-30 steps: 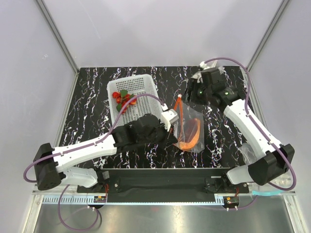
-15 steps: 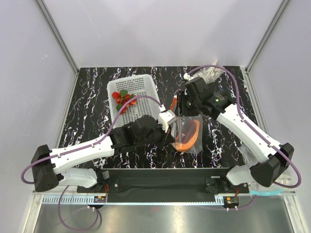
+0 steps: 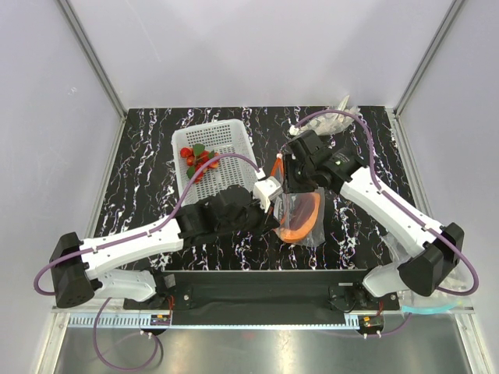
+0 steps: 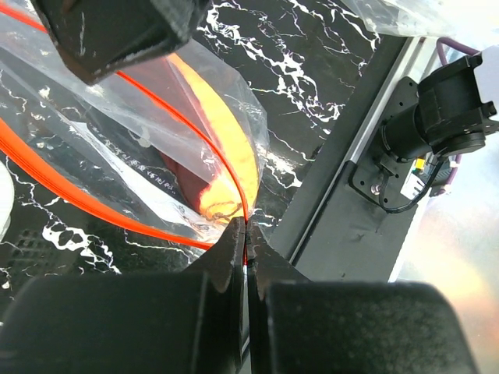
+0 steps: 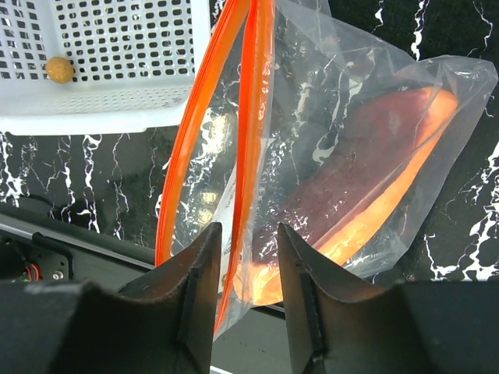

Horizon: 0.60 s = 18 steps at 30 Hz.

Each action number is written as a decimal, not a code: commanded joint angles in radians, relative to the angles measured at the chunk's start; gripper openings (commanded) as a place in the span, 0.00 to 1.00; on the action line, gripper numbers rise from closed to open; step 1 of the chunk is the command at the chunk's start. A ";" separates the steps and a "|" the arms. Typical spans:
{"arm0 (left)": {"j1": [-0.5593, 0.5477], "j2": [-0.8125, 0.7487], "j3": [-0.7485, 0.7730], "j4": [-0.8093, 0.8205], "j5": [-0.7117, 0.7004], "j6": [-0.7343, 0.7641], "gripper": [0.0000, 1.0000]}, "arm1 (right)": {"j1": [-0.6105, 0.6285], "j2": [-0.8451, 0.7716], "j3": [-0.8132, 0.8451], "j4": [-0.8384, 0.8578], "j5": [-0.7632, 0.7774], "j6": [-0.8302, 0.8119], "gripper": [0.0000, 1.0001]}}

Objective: Place the food in the zip-top bag and seal the zipper
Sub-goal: Place the fake food in the zipper food storage bag.

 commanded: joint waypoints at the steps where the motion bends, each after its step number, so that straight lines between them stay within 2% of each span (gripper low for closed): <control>1: -0.003 -0.028 0.023 0.039 -0.027 0.013 0.00 | 0.008 0.016 0.000 0.014 -0.004 0.003 0.42; 3: -0.003 -0.028 0.021 0.039 -0.029 0.013 0.00 | 0.009 0.022 -0.006 0.017 -0.011 0.004 0.40; 4: -0.003 -0.030 0.022 0.039 -0.029 0.013 0.00 | 0.008 0.022 -0.009 0.020 -0.016 0.004 0.35; 6: -0.003 -0.030 0.019 0.038 -0.030 0.011 0.00 | 0.008 0.020 -0.009 0.023 -0.019 0.004 0.24; 7: -0.003 -0.030 0.019 0.038 -0.032 0.011 0.00 | 0.006 0.017 -0.009 0.022 -0.019 0.003 0.14; 9: -0.003 -0.033 0.016 0.036 -0.038 0.011 0.00 | 0.008 0.011 -0.008 0.025 -0.008 0.003 0.04; 10: -0.003 -0.036 0.015 0.035 -0.047 0.010 0.04 | 0.006 0.007 -0.006 0.026 -0.002 0.003 0.00; 12: -0.001 -0.047 0.018 0.018 -0.070 -0.015 0.17 | 0.008 0.004 -0.006 0.028 0.007 -0.003 0.00; 13: -0.001 -0.053 0.019 0.009 -0.147 -0.027 0.26 | 0.008 -0.001 -0.008 0.034 0.016 -0.003 0.00; 16: 0.007 -0.090 0.027 -0.043 -0.273 -0.061 0.37 | 0.008 -0.009 -0.018 0.054 0.029 -0.008 0.00; 17: 0.010 -0.103 0.027 -0.062 -0.309 -0.076 0.57 | 0.008 -0.012 -0.020 0.060 0.032 -0.010 0.00; 18: 0.016 -0.138 0.018 -0.083 -0.378 -0.081 0.69 | 0.008 -0.013 -0.026 0.063 0.039 -0.010 0.00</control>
